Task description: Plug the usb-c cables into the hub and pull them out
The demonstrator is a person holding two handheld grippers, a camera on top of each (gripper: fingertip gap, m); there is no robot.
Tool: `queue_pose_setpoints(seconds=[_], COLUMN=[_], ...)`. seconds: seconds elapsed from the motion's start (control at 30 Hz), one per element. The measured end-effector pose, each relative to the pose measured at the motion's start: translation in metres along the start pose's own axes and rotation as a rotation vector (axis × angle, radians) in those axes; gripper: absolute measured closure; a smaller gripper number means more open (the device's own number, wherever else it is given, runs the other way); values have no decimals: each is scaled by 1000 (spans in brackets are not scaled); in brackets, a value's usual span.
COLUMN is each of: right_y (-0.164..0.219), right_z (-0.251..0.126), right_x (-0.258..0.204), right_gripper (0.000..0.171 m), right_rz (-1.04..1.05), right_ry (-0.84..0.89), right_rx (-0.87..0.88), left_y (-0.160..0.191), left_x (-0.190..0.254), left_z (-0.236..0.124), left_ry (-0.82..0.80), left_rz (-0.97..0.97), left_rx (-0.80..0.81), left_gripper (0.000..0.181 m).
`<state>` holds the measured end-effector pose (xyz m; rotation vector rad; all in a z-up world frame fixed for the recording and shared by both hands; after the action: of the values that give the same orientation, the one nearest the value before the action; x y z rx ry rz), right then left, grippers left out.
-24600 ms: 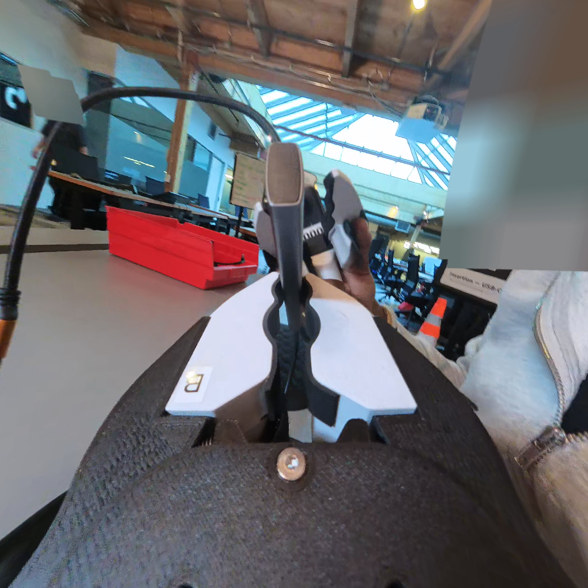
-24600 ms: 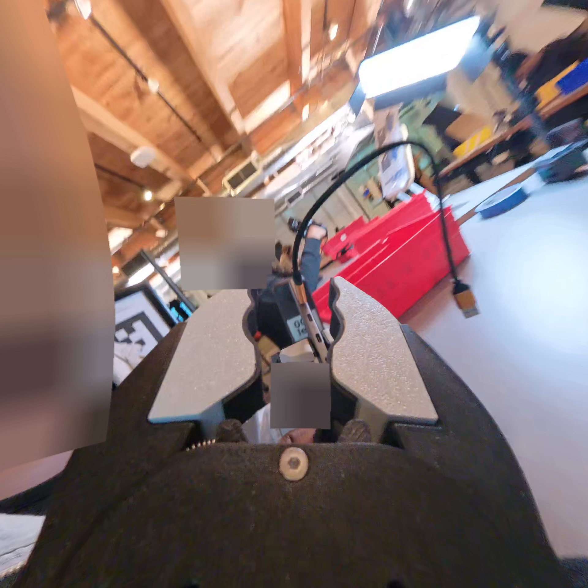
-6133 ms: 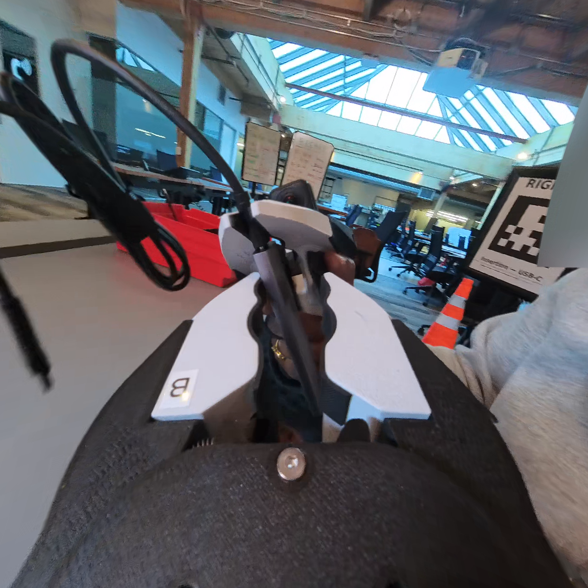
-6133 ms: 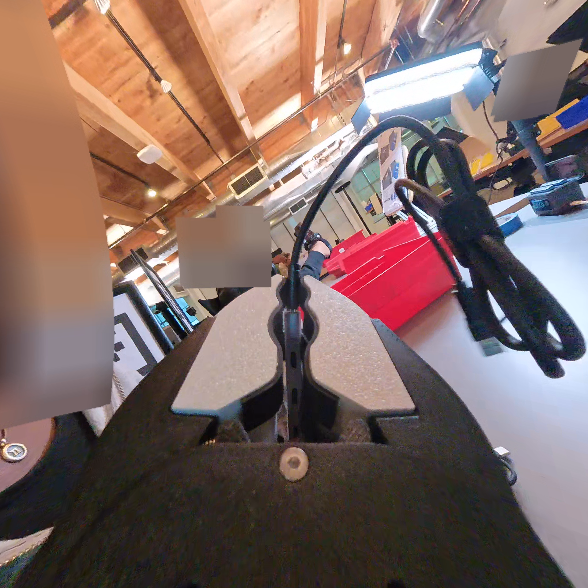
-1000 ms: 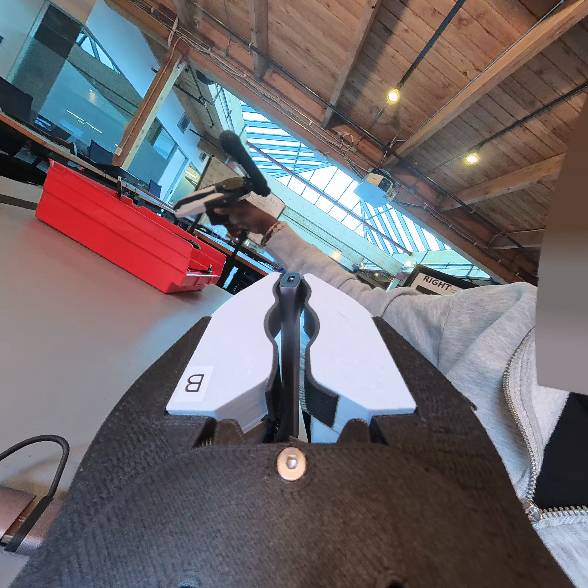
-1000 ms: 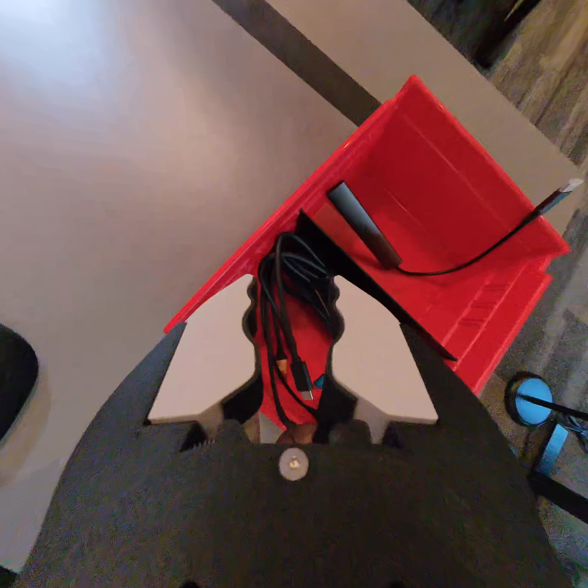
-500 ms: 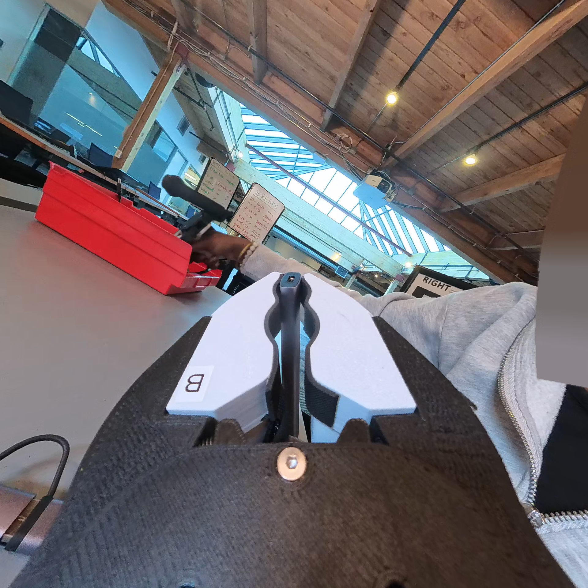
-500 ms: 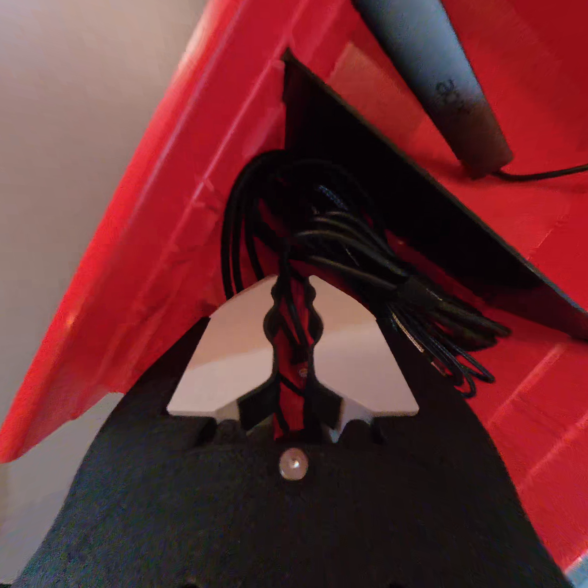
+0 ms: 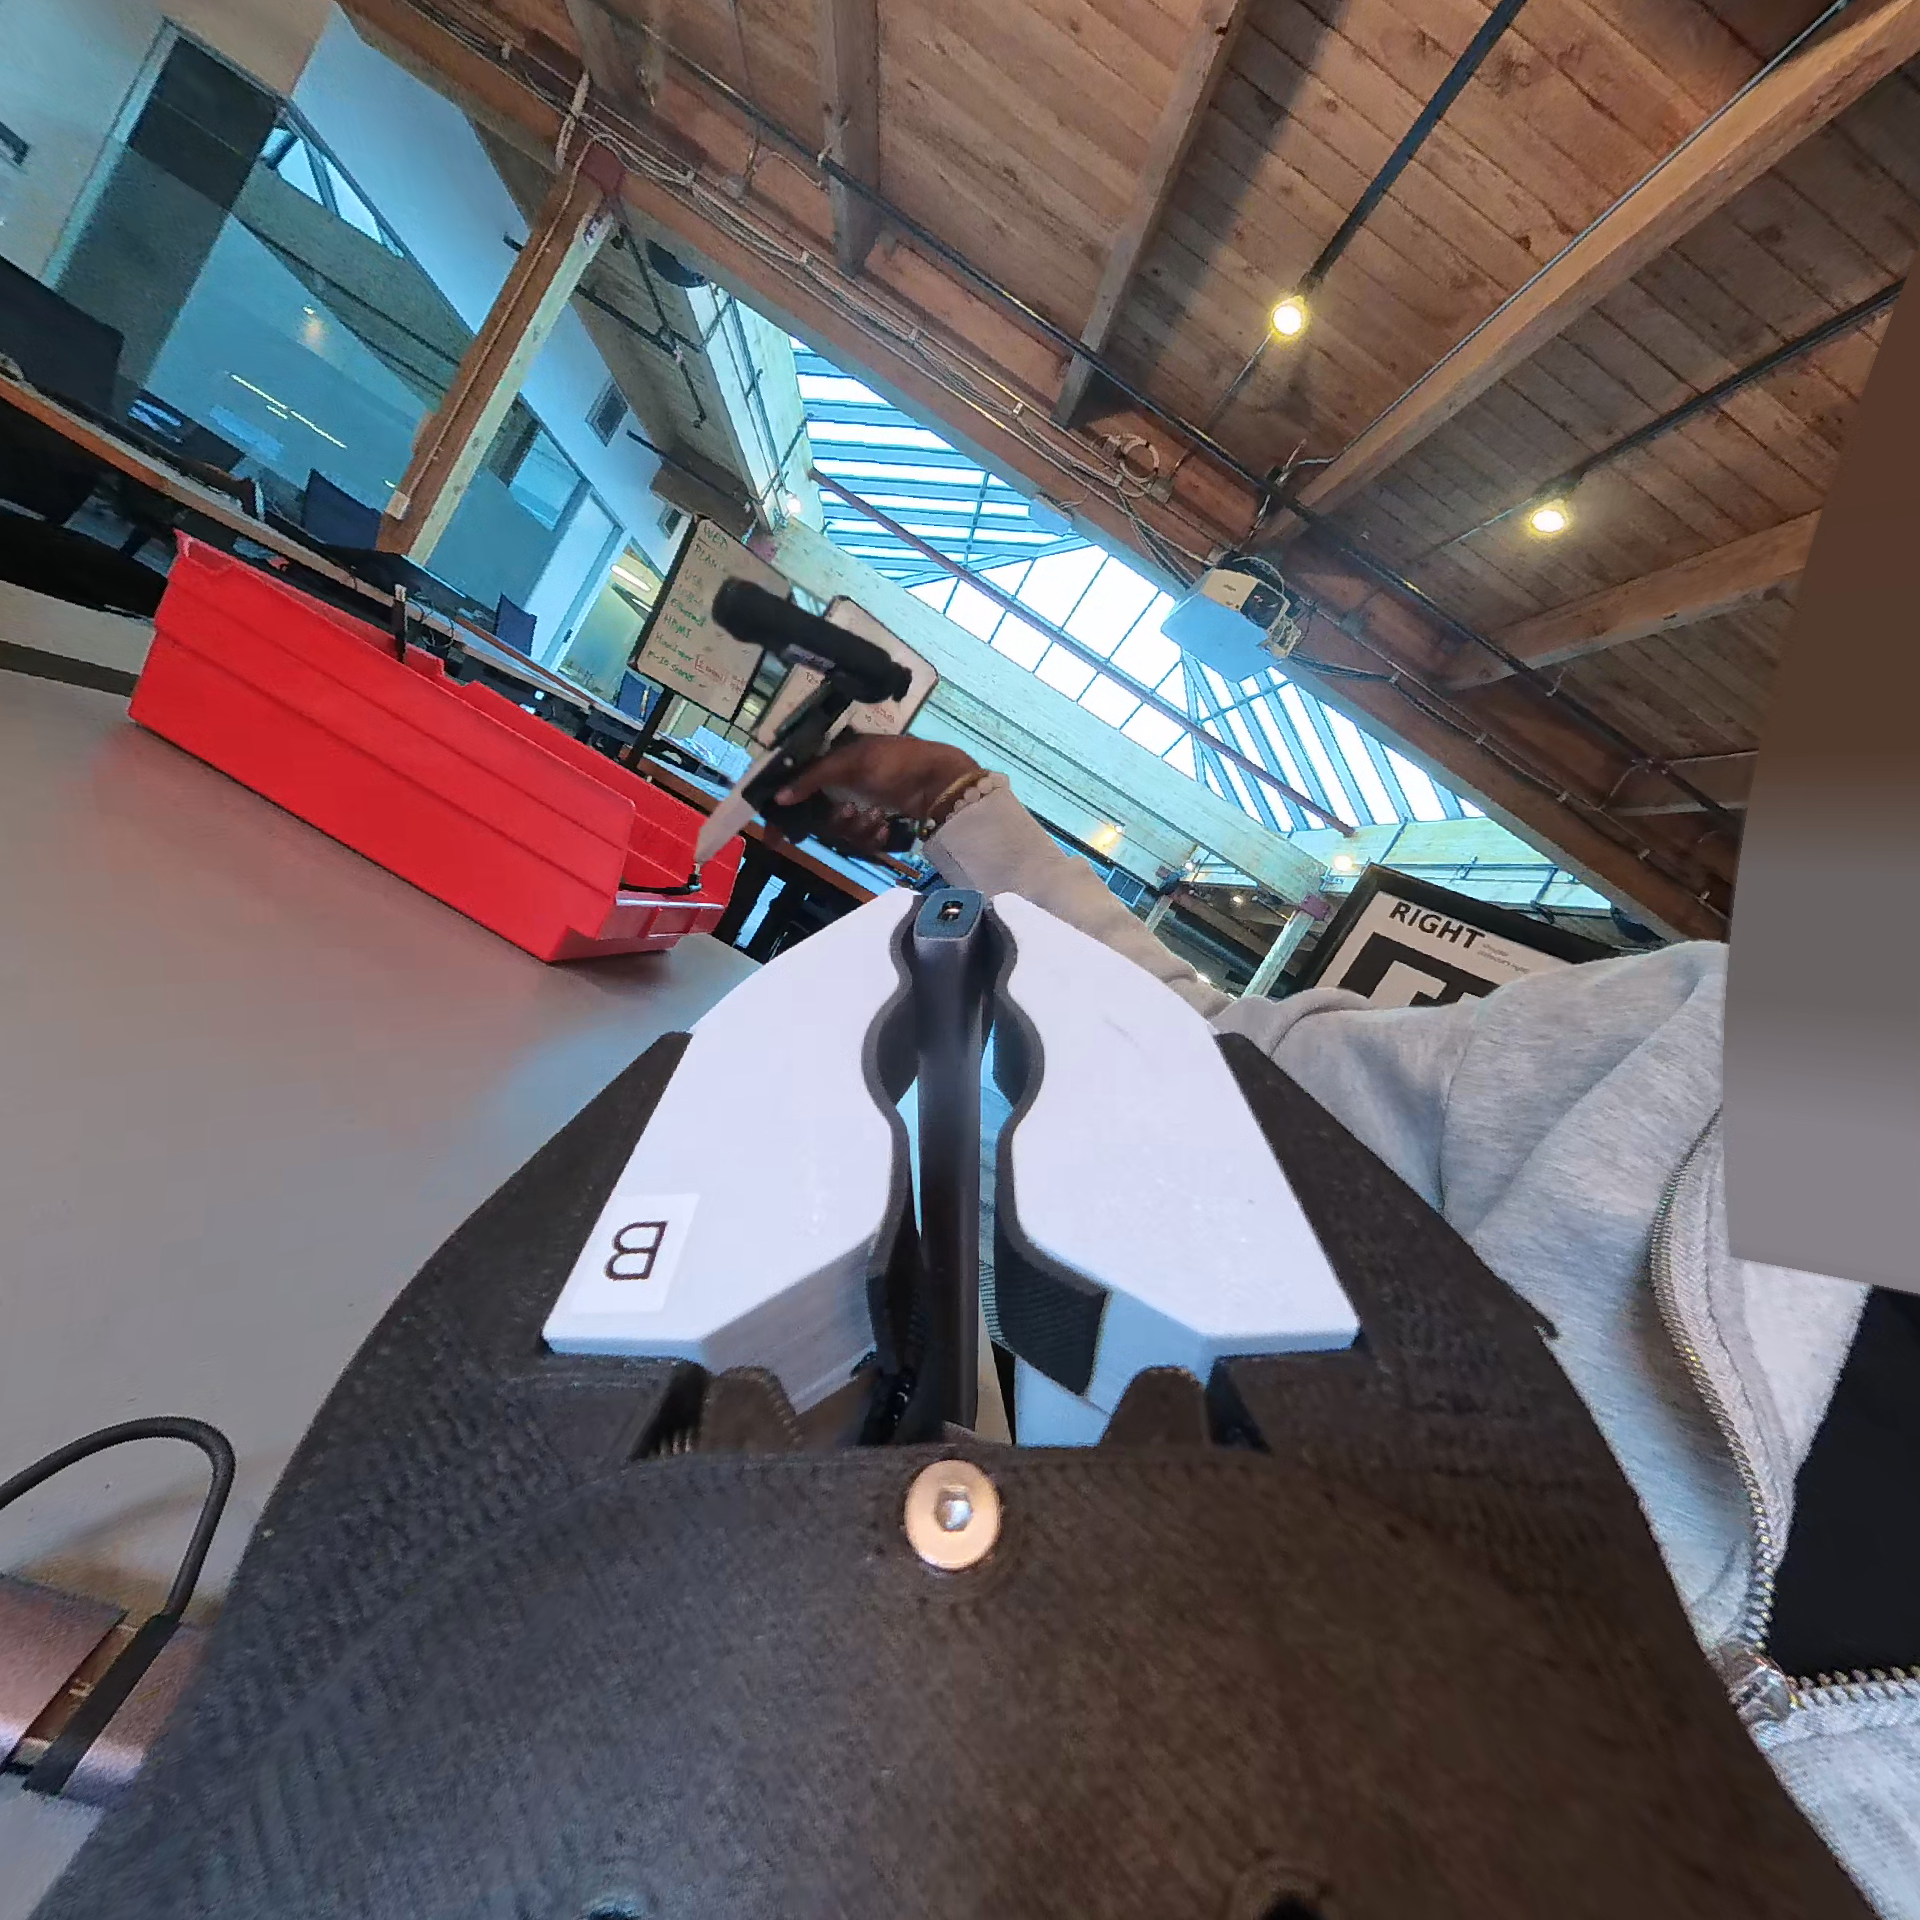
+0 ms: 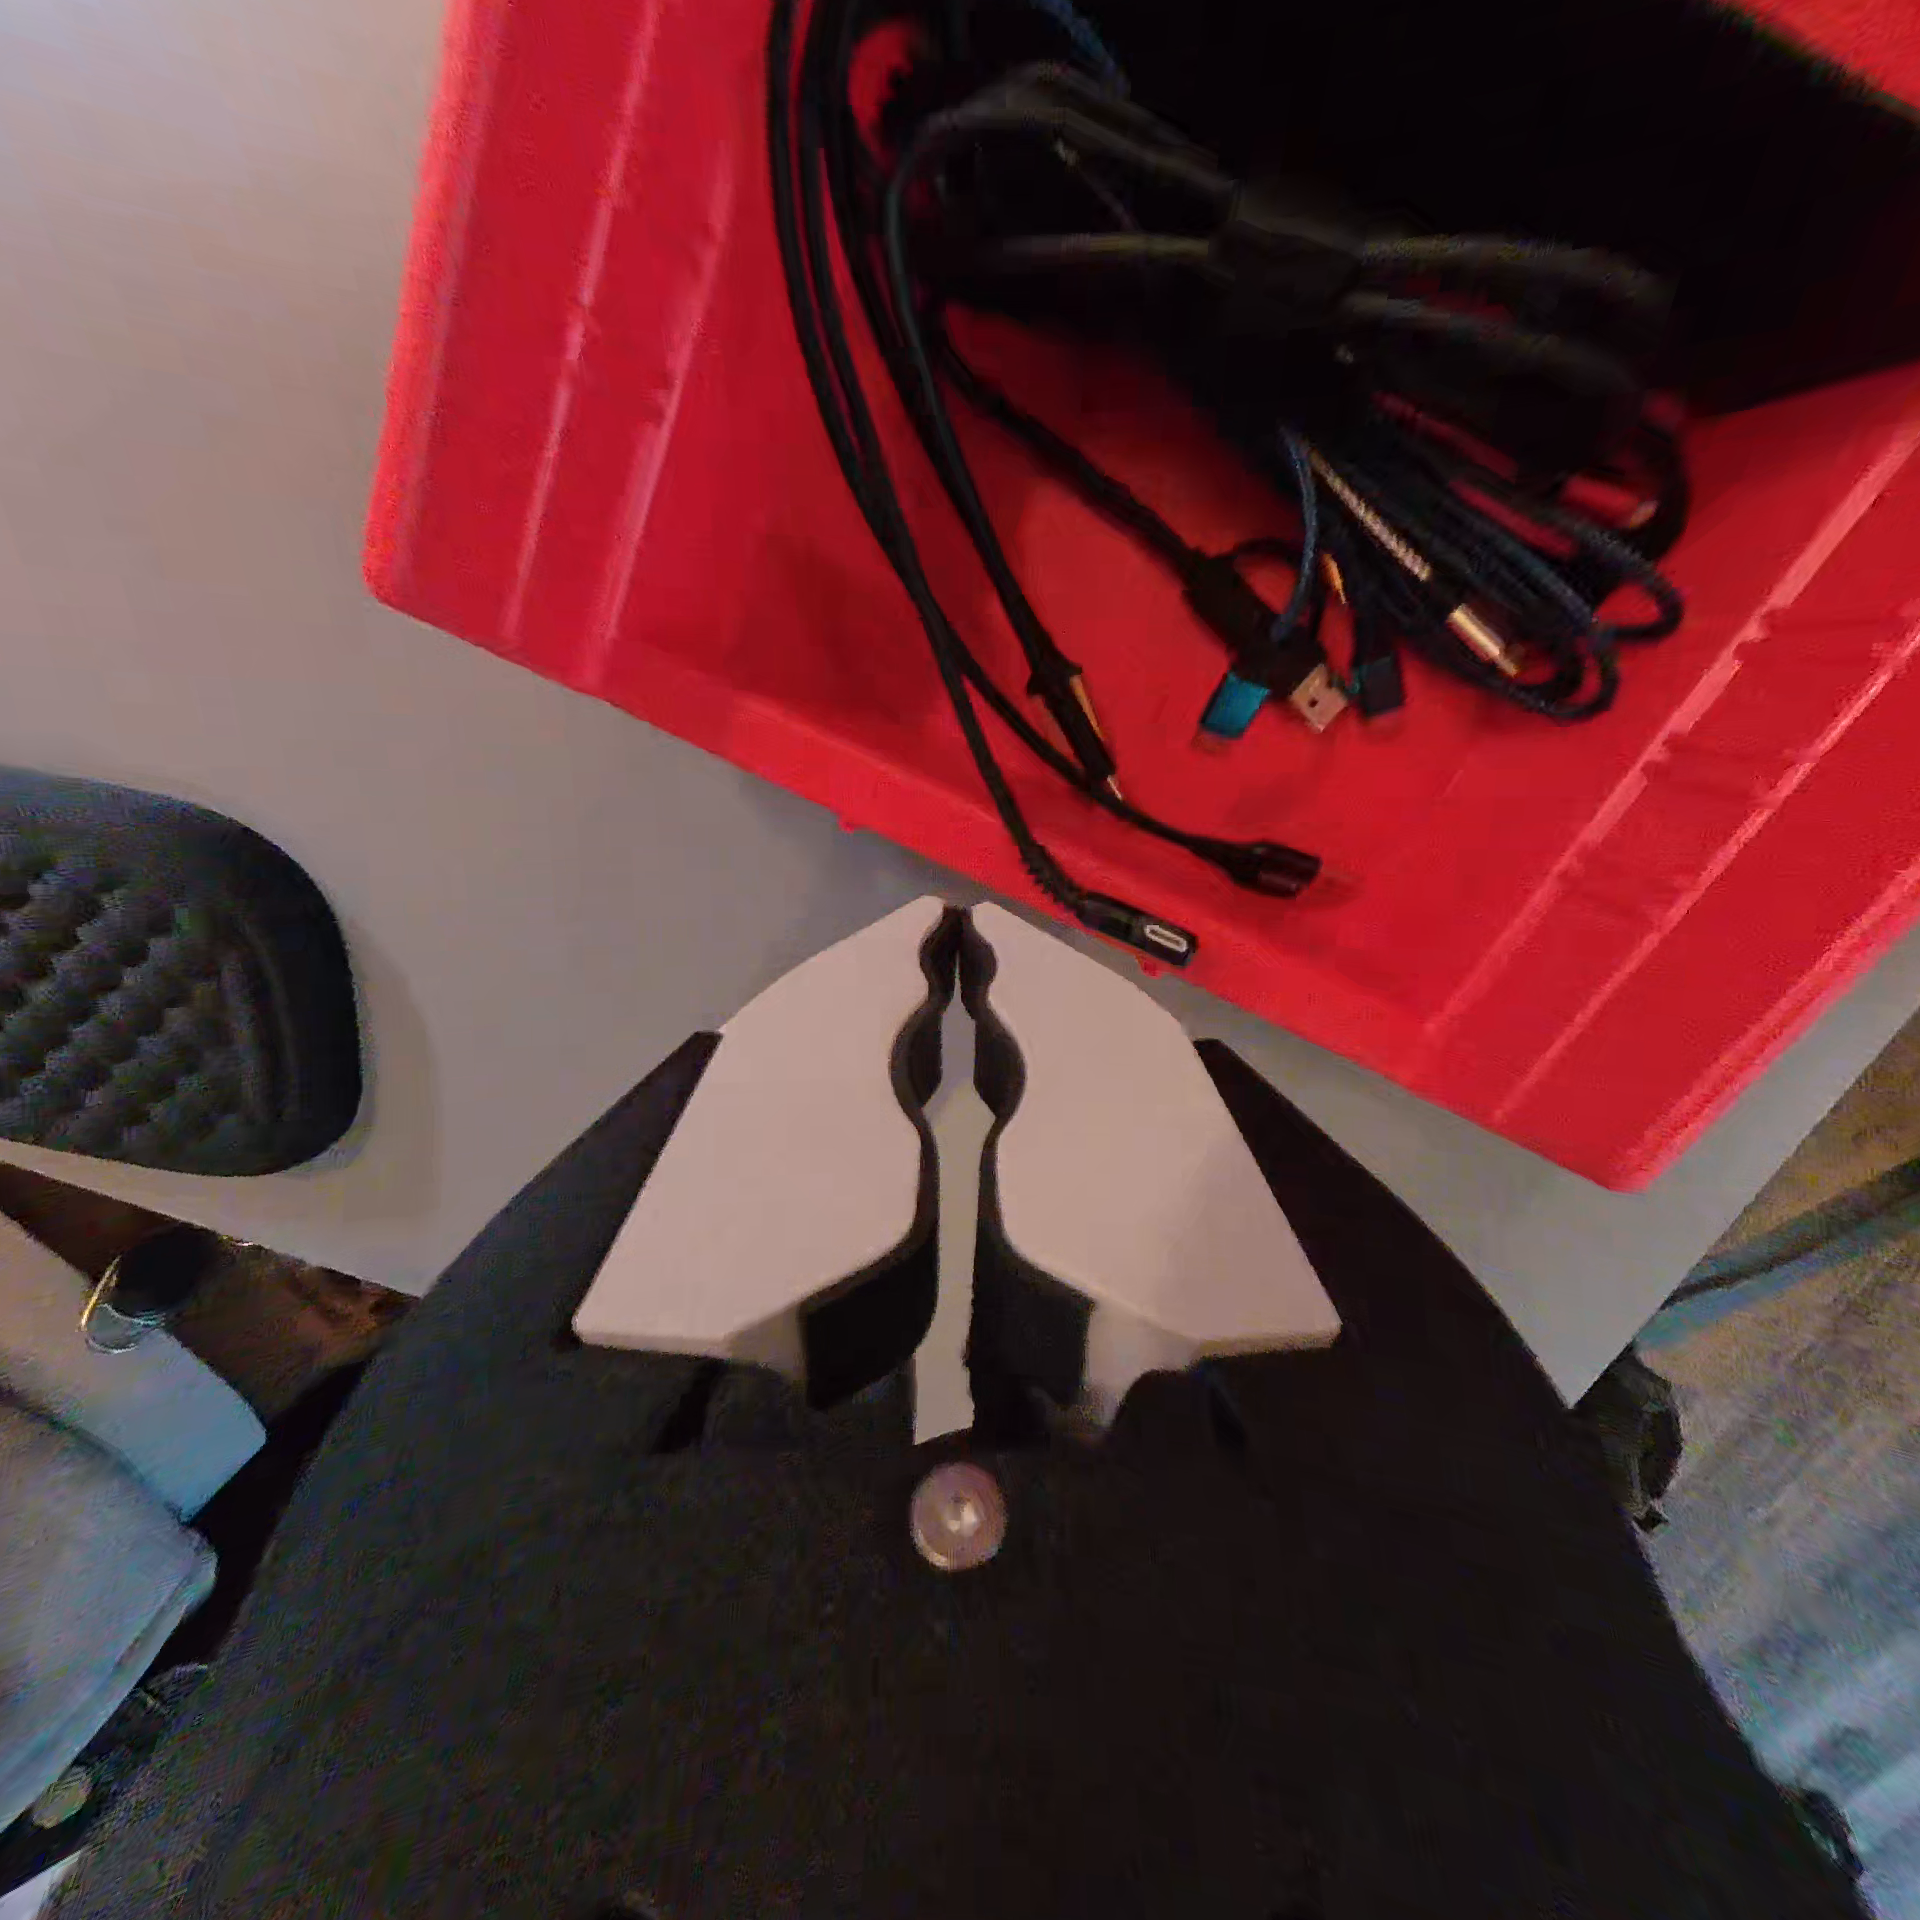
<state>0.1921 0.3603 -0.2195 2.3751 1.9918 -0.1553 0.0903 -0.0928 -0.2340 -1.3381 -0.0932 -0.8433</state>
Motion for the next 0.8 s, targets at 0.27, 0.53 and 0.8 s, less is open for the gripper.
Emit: queue_pose_setpoints(seconds=[0.27, 0.53, 0.8], right_y=[-3, -9, -39], right_z=[19, 49, -31], right_x=[30, 42, -40], right_gripper=[171, 171, 146], right_rz=[125, 160, -37], right_ry=[7, 27, -51], right_rx=[58, 31, 786], left_y=[0, -1, -6], left_x=[0, -1, -2], left_z=[0, -1, -6], left_ry=[-1, 2, 21], left_rz=[-3, -9, -43], left_rx=[4, 5, 70], left_gripper=[172, 171, 171])
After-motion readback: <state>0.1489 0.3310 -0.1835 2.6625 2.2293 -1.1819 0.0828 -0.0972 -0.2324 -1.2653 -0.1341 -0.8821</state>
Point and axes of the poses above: each gripper's, where its closed fingertips meet, z out along the fingers, y out of its underside, x = y × z across the jaws, the point moved 6 cm from there along -z, back along the fingers, and after that the axes turned 11 degrees about -x, right-handed, at the moved point
